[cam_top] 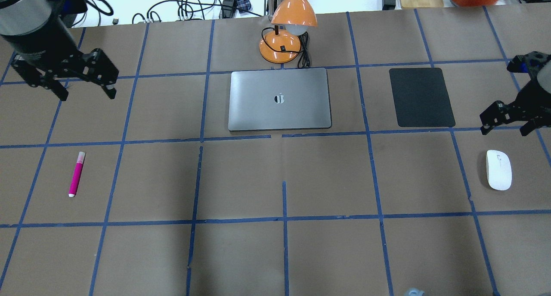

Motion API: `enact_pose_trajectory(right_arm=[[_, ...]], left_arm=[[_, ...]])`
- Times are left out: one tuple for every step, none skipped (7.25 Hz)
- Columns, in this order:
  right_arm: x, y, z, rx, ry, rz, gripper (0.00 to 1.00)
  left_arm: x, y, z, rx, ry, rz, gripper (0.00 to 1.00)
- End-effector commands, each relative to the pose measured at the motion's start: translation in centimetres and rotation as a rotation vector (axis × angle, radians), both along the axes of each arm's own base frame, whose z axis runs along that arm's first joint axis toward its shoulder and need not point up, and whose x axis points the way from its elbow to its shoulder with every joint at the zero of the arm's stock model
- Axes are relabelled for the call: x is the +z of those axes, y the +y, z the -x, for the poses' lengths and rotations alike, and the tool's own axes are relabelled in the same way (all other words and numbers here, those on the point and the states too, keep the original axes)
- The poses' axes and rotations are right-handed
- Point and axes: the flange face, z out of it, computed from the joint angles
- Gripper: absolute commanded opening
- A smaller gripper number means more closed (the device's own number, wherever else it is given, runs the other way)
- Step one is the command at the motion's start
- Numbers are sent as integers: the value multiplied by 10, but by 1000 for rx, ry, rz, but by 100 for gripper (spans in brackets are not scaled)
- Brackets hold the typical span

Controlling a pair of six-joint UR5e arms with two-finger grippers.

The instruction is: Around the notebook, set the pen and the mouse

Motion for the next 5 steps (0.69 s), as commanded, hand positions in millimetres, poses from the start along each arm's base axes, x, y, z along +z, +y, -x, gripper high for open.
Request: enact_pose_trajectory(right_arm=[[-54,43,9,-43,43,57,100],[-65,44,10,-46,42,34,100],[-81,45,17,-42,59,-21,100],[-85,45,17,-48,55,-31,100],[-86,45,17,-41,55,-33,100]], left_arm=[[-77,16,-136,-57,53,-26,100],[-136,31,-174,-110,47,6,100],[-198,46,-195,-127,3,74,100],[-248,59,-187,-129,-4,83,100],[-273,57,-189,-146,-17,96,100]])
